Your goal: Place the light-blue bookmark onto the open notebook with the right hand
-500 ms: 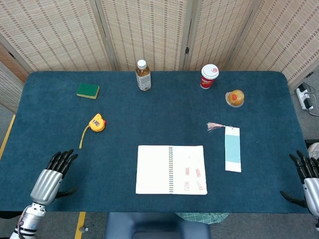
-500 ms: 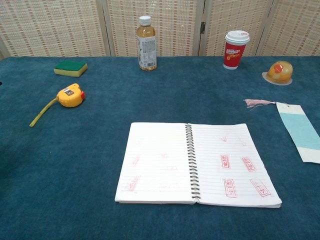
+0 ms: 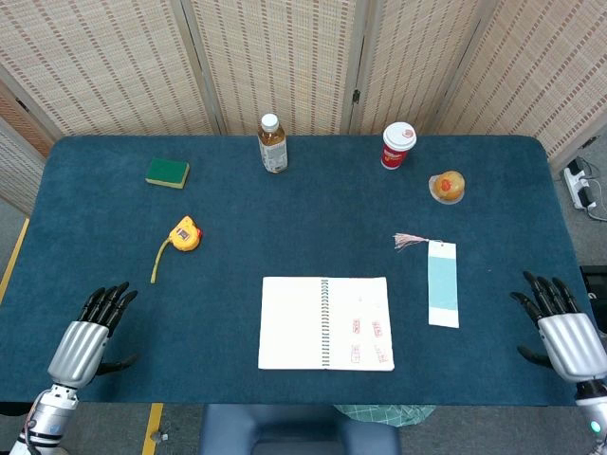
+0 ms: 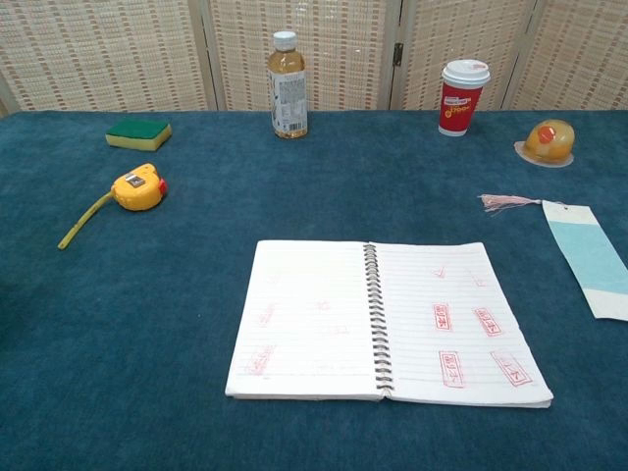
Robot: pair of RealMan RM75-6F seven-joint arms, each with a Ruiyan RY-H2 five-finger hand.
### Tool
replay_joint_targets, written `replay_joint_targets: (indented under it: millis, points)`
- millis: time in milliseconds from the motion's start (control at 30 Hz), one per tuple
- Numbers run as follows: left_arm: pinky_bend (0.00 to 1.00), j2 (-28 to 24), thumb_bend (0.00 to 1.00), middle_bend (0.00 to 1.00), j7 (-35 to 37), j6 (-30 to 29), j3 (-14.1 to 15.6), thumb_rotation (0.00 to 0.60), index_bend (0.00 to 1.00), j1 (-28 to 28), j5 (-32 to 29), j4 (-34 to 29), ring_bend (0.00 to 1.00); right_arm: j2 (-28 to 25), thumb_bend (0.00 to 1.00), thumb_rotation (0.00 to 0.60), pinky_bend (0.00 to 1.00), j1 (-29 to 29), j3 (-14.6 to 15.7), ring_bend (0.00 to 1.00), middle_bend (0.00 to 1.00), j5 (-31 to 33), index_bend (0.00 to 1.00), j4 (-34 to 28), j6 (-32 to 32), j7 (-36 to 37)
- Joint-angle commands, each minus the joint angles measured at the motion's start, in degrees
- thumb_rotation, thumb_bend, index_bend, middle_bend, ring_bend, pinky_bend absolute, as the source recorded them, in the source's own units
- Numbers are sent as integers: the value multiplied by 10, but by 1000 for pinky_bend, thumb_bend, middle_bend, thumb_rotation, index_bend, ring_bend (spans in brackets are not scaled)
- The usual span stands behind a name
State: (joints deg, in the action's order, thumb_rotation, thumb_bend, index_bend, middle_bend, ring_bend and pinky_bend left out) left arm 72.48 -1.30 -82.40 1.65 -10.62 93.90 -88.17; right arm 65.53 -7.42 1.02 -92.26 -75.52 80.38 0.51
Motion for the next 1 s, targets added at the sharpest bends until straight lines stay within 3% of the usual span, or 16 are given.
replay_joint_targets:
  millis: [33, 300, 433, 633, 1000]
  points:
    - [0, -2, 141, 15, -4, 5, 2, 600, 60, 0, -3, 3, 0, 33, 62, 600, 0, -84, -9, 0, 0, -38, 263, 123, -84, -4]
    - [0, 10, 140, 15, -30, 25, -1, 600, 62, -6, -18, 5, 0, 113, 69, 600, 0, -180, 12, 0, 0, -94, 266, 281, -152, 25]
    - [0, 16, 144, 15, -41, 36, -6, 600, 63, -10, -31, 4, 0, 164, 74, 600, 0, -206, 35, 0, 14, -147, 276, 369, -109, 6]
    - [0, 18, 144, 15, -43, 42, -7, 600, 62, -12, -37, 9, 0, 222, 78, 600, 0, -212, 66, 0, 27, -185, 278, 476, -30, 53]
    - [0, 21, 142, 15, -45, 52, -6, 600, 61, -15, -47, 7, 0, 289, 84, 600, 0, -203, 96, 1, 28, -182, 278, 576, -19, 111]
